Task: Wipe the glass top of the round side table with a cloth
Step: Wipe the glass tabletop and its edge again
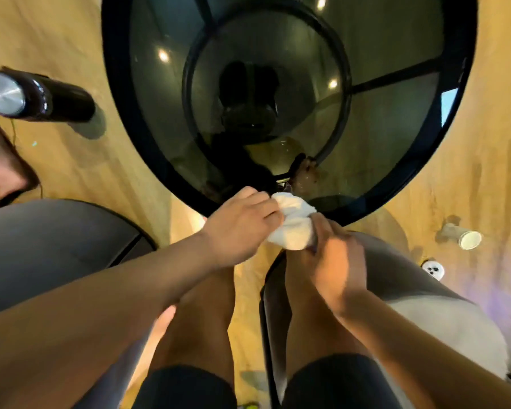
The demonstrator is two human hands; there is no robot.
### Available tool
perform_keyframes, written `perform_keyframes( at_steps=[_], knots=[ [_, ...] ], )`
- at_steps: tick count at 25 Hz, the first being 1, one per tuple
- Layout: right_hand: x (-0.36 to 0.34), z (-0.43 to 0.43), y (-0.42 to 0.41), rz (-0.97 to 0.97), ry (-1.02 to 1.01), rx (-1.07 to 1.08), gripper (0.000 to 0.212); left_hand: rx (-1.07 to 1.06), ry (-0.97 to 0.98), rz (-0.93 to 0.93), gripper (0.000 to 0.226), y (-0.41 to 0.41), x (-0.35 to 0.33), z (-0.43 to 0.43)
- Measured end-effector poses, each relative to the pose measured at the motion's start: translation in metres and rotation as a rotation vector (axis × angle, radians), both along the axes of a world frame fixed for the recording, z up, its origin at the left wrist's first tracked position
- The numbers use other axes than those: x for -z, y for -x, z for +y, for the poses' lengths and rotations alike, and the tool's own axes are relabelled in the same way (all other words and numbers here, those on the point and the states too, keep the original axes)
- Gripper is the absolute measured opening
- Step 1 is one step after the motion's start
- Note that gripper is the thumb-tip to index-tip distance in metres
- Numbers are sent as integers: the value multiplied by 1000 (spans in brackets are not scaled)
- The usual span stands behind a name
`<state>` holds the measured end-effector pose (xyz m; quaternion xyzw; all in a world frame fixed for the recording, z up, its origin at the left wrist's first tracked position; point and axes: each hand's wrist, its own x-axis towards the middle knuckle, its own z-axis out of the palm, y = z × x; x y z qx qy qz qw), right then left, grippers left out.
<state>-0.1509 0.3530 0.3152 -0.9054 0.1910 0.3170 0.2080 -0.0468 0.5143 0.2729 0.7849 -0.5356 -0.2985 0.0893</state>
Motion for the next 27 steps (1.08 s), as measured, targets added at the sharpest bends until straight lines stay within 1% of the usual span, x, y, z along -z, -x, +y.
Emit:
perform_keyframes(
  at_steps=[2,3,5,6,9,10,12,14,17,20,23,25,27],
  knots=[
    [3,43,-19,29,-77,-51,45,-46,5,-41,38,-13,-1,54],
    [6,61,-31,51,-99,-59,40,-78,5,-82,41,-25,-3,75],
    [14,92,-56,46,-151,-82,28,-103,-24,-169,45,-55,-9,105],
    [17,104,-70,28,-183,-101,26,-99,-45,-206,45,-71,-10,113],
    [19,117,-116,-75,-227,-210,31,-121,-95,-281,45,-119,-12,129],
    [20,117,-136,-131,-225,-237,32,-165,-107,-314,45,-135,-11,132],
    [26,109,-186,-246,-192,-260,30,-321,-113,-369,41,-167,-7,129],
    [34,96,-237,-316,-107,-298,30,-454,-123,-384,45,-194,-5,121],
    [40,70,-299,-411,-19,-397,30,-587,-189,-375,40,-220,1,105],
    [45,39,-352,-526,56,-425,32,-766,-192,-388,39,-253,4,66],
    [52,-3,-393,-610,102,-363,32,-865,-212,-463,35,-285,3,11],
    [55,-37,-404,-564,79,-288,28,-926,-201,-469,36,-299,0,-24],
    [59,-77,-408,-494,66,-186,26,-902,-167,-453,33,-309,5,-61]
  ],
)
